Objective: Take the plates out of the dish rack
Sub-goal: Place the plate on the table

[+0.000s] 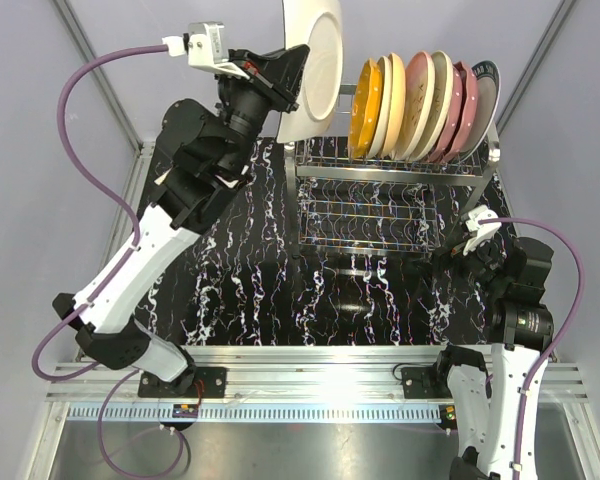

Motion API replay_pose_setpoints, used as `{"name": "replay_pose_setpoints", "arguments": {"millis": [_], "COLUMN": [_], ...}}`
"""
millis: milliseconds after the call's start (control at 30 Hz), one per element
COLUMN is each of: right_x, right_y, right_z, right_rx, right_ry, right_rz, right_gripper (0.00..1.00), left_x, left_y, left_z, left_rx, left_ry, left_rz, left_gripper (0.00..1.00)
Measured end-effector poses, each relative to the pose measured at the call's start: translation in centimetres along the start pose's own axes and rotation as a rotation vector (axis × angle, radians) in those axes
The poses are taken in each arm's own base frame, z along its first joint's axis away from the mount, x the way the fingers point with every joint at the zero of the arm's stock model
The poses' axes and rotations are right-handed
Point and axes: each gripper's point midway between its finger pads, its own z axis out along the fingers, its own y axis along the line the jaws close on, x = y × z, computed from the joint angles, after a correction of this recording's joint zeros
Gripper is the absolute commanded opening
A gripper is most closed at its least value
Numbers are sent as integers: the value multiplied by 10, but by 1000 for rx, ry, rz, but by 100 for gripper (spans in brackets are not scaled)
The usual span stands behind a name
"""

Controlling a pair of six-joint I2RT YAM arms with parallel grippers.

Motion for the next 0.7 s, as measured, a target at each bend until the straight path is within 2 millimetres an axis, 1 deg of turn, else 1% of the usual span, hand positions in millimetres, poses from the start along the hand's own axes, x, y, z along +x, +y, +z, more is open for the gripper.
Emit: {"name": "replay_pose_setpoints", "arguments": {"millis": [100, 200, 367, 500, 600, 700], "right_x": [0, 0, 0, 0, 0, 0], "right_y": [0, 0, 0, 0, 0, 0], "right_z": [0, 0, 0, 0, 0, 0], "right_rx": [0, 0, 0, 0, 0, 0], "right_ry": [0, -1, -1, -1, 0, 0], "right_rz": [0, -1, -1, -1, 0, 0], "right_gripper": [100, 100, 100, 100, 100, 100], "left_x": [-12, -31, -70, -96, -107, -113], "left_y": [-4, -8, -17, -22, -23, -22], "left_z": [-8, -20, -44, -62, -72, -80], "left_rx": [10, 26, 60, 78, 83, 81], "left_ry": [-9, -31, -86, -124, -138, -136], "left_rz": [-10, -22, -43, -52, -49, -38], "left_gripper": [0, 0, 0, 0, 0, 0]}}
